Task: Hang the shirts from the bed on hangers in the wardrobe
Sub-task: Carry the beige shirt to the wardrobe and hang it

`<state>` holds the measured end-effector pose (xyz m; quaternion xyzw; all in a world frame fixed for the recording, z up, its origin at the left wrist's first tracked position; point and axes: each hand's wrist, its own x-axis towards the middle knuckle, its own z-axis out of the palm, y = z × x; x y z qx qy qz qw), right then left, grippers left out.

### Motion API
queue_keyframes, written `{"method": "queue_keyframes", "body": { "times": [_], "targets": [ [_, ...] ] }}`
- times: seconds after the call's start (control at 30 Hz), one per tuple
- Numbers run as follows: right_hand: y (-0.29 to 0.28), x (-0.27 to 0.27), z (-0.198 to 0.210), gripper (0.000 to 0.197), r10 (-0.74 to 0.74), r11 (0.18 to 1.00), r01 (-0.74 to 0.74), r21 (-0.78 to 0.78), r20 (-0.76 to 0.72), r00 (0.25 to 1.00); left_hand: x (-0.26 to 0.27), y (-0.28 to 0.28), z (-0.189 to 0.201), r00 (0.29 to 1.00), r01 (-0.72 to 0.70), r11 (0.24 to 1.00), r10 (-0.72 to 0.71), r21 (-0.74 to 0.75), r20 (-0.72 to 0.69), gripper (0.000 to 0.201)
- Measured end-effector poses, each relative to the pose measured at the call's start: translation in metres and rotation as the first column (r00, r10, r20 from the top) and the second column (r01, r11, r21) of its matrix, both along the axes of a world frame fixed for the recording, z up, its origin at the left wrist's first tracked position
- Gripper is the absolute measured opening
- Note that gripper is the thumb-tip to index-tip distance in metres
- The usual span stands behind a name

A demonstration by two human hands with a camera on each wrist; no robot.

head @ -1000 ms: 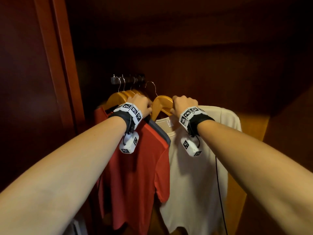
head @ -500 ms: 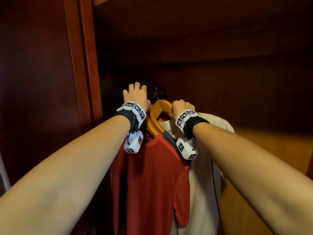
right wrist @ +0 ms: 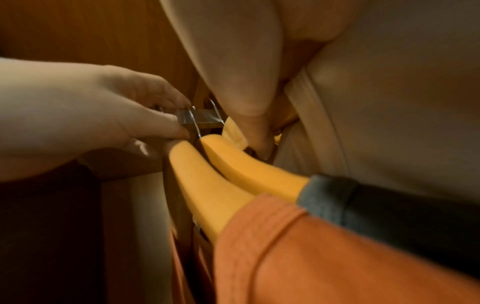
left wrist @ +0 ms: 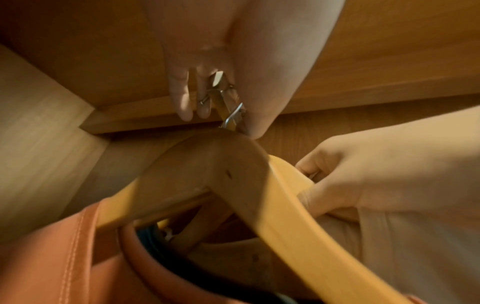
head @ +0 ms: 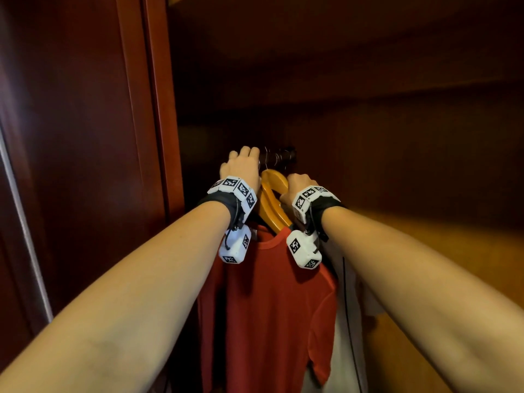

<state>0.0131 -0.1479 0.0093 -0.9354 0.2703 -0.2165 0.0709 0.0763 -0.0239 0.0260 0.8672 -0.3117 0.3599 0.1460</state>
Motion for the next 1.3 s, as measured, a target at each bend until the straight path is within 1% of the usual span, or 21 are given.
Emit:
{"method": "queue_keyframes", "body": {
  "times": [0.13,0.2,0.27,0.33,0.4,0.47,0.57,0.63,0.7,0.77,0.83,0.9,0.97,1.07,1.17,1.3],
  "targets": [
    [-0.002,0.003,-0.011,0.038,0.055,0.997,-0.052,0.056,-0.044,0.998,0.0,-0.003,-0.004,0.999,-0.025,1.0,0.025,0.004,0.023,0.053],
    [-0.006,0.003,-0.018,0.037,0.073,0.993,-0.069,0.092,-0.044,0.996,0.0,-0.005,-0.005,0.999,-0.037,0.999,0.037,0.005,0.031,0.053],
    [-0.012,0.001,-0.025,0.04,0.117,0.981,-0.112,0.16,-0.02,0.993,0.0,-0.006,-0.005,0.998,-0.046,0.999,0.046,0.01,0.04,0.051],
    [-0.017,-0.001,-0.029,0.048,0.163,0.958,-0.165,0.236,0.026,0.986,0.0,-0.007,-0.006,0.997,-0.056,0.998,0.055,0.016,0.055,0.051],
    [-0.017,-0.004,-0.029,0.05,0.187,0.944,-0.192,0.27,0.047,0.981,0.001,-0.008,-0.006,0.995,-0.064,0.998,0.062,0.017,0.079,0.052],
    [-0.016,-0.007,-0.029,0.046,0.197,0.953,-0.191,0.234,-0.002,0.98,0.002,-0.009,-0.007,0.991,-0.074,0.997,0.071,0.02,0.116,0.051],
    [-0.016,-0.013,-0.027,0.035,0.183,0.98,-0.172,0.097,-0.112,0.977,0.002,-0.012,-0.012,0.976,-0.109,0.993,0.1,0.037,0.195,0.051],
    [-0.019,-0.015,-0.026,0.027,0.176,0.984,-0.168,0.063,-0.155,0.972,-0.001,-0.014,-0.018,0.961,-0.108,0.993,0.092,0.048,0.263,0.051],
    [-0.021,-0.017,-0.026,0.03,0.183,0.983,-0.178,0.045,-0.199,0.963,-0.005,-0.016,-0.024,0.948,-0.044,0.995,0.014,0.089,0.319,0.055],
    [-0.023,-0.019,-0.028,0.035,0.194,0.981,-0.192,0.034,-0.202,0.96,-0.007,-0.018,-0.032,0.926,0.043,0.981,-0.11,0.189,0.36,0.056],
    [-0.021,-0.02,-0.029,0.035,0.204,0.979,-0.202,0.024,-0.166,0.965,-0.006,-0.021,-0.039,0.913,0.1,0.951,-0.204,0.291,0.354,0.045],
    [-0.021,-0.018,-0.029,0.035,0.198,0.98,-0.193,0.045,-0.172,0.965,-0.004,-0.023,-0.045,0.924,0.153,0.926,-0.258,0.346,0.282,0.034],
    [-0.023,-0.017,-0.027,0.036,0.204,0.978,-0.197,0.062,-0.163,0.965,-0.001,-0.025,-0.049,0.929,0.183,0.908,-0.284,0.376,0.235,0.034],
    [-0.032,-0.015,-0.028,0.035,0.204,0.979,-0.203,0.026,-0.145,0.968,0.002,-0.025,-0.053,0.92,0.155,0.894,-0.286,0.421,0.268,0.038],
    [-0.038,-0.009,-0.034,0.033,0.155,0.988,-0.156,0.004,-0.117,0.981,0.003,-0.025,-0.055,0.917,0.105,0.884,-0.263,0.457,0.299,0.041],
    [-0.041,-0.002,-0.041,0.033,0.101,0.995,-0.101,0.008,-0.112,0.989,0.005,-0.027,-0.054,0.922,0.101,0.882,-0.257,0.459,0.291,0.04]
  ]
}}
